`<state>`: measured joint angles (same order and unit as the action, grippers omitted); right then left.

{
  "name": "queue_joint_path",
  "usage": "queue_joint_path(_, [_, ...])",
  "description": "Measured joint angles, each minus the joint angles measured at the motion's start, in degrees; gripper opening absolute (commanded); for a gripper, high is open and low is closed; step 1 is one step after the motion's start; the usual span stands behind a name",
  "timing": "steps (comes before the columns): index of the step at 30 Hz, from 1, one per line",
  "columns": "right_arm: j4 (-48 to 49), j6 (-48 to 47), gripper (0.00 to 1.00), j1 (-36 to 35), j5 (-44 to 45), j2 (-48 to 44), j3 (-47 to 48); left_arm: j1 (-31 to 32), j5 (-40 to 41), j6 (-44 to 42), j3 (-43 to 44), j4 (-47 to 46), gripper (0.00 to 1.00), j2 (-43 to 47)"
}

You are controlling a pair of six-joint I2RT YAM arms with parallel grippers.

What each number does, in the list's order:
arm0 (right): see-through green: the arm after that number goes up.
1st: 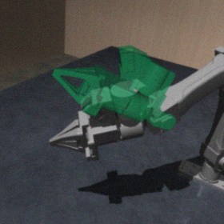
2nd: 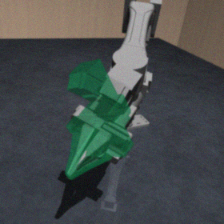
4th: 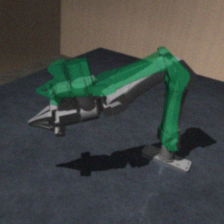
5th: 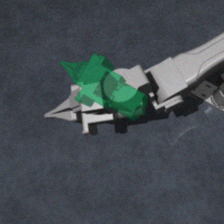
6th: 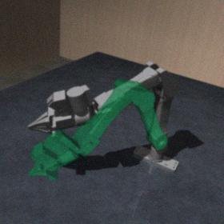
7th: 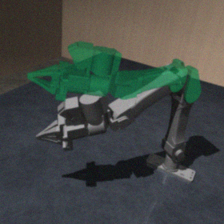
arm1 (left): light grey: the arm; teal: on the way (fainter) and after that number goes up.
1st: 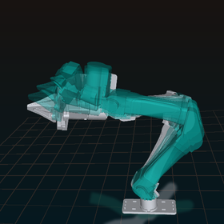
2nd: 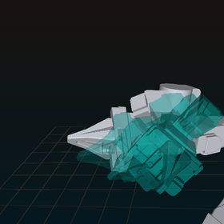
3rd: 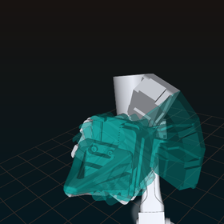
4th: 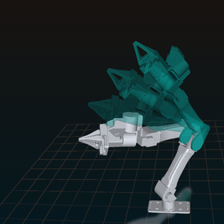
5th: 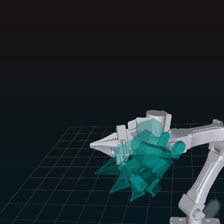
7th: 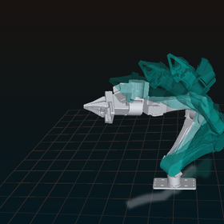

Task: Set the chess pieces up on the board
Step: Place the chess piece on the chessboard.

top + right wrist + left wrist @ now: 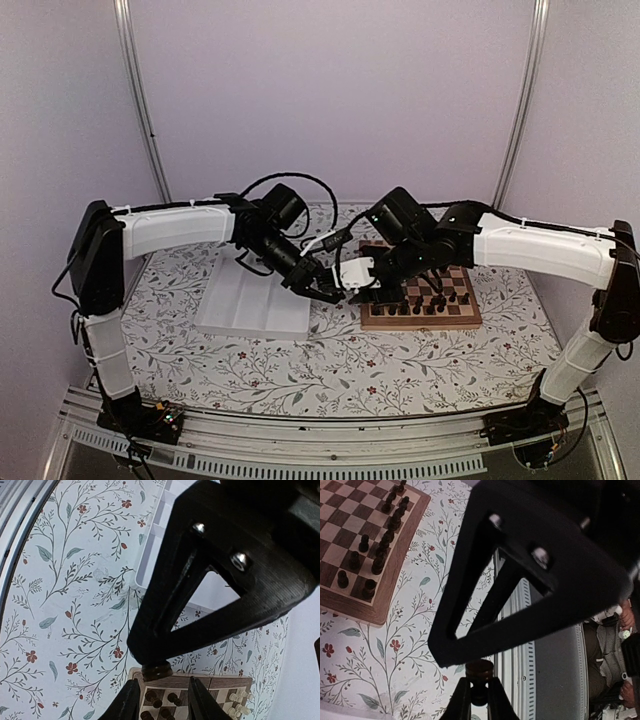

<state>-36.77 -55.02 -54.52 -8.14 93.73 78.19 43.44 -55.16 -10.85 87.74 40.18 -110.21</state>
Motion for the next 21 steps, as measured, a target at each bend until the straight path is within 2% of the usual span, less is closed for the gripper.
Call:
queue_joint_path(7, [1.66, -0.39, 0.35, -2.78, 3.37, 0.02, -1.29, 0.11, -1.66, 1.27, 1.42, 0.09, 0.08, -1.75])
queue_joint_path(9, [2.03, -0.55, 0.31, -3.30, 4.04, 0.11, -1.88, 0.13, -1.99, 1.57, 1.51, 0.15, 0.08, -2.14])
queue_joint_path(12, [2.67, -0.79, 0.18, -3.85, 5.40, 0.39, -2.47, 0.28, -2.45, 2.14, 1.64, 0.70, 0.10, -3.08])
queue_joint_path(15, [2.95, -1.11, 0.13, -4.02, 6.19, 0.55, -2.60, 0.46, -2.47, 2.97, 2.03, 1.03, 0.15, -3.87])
queue_joint_path(21, [4.22, -0.26, 0.11, -3.91, 6.93, 0.55, -4.31, 0.55, -0.31, 4.57, 1.64, 0.00, 0.25, -3.58])
